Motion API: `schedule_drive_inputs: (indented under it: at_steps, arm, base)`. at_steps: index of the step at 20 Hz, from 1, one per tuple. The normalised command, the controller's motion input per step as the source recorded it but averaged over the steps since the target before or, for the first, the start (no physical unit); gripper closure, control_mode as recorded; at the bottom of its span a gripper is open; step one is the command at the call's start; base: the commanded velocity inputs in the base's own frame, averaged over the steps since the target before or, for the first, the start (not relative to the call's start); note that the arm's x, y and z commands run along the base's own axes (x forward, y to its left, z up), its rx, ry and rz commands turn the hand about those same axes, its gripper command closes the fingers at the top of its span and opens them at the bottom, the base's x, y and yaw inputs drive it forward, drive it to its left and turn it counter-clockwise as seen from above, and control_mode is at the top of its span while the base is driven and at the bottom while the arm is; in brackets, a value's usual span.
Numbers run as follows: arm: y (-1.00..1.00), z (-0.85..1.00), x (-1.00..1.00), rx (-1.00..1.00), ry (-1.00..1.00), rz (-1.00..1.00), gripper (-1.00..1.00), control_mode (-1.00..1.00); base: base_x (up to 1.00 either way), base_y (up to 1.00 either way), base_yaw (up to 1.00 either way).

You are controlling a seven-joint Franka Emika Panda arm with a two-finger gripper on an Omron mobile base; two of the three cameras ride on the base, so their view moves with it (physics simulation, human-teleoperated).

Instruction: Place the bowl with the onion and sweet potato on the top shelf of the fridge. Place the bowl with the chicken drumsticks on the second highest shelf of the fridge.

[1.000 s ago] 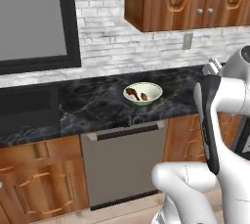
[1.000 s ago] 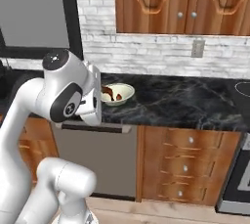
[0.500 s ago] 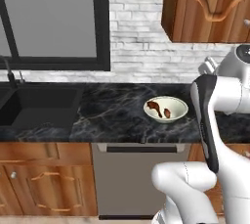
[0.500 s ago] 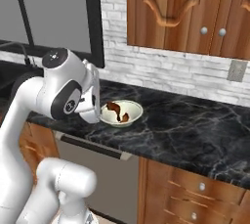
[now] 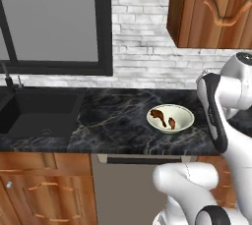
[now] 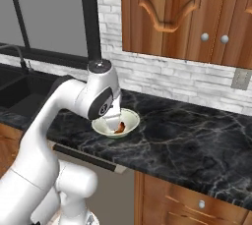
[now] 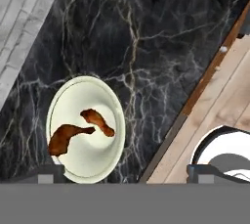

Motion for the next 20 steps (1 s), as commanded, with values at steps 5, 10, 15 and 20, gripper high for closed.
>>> schedule_drive_inputs:
  at_steps: [5,10,15,20]
  arm:
    - [-0.40,-0.91,0.57,0.14,0.39,0.05,-1.00,-1.00]
    - [-0.03,-0.41,0.34,0.05,0.07,0.02,-1.00,-1.00]
    - [0.00,-0.57,0.24,0.00,0.04,0.00,-1.00,-1.00]
    - [0.00,-0.59,0.28,0.00,0.02,0.00,-1.00,-1.00]
  base:
    - [0.00,0.00,0.00]
    - [0.00,0.00,0.00]
    - [0.00,0.00,0.00]
    - [0.00,0.00,0.00]
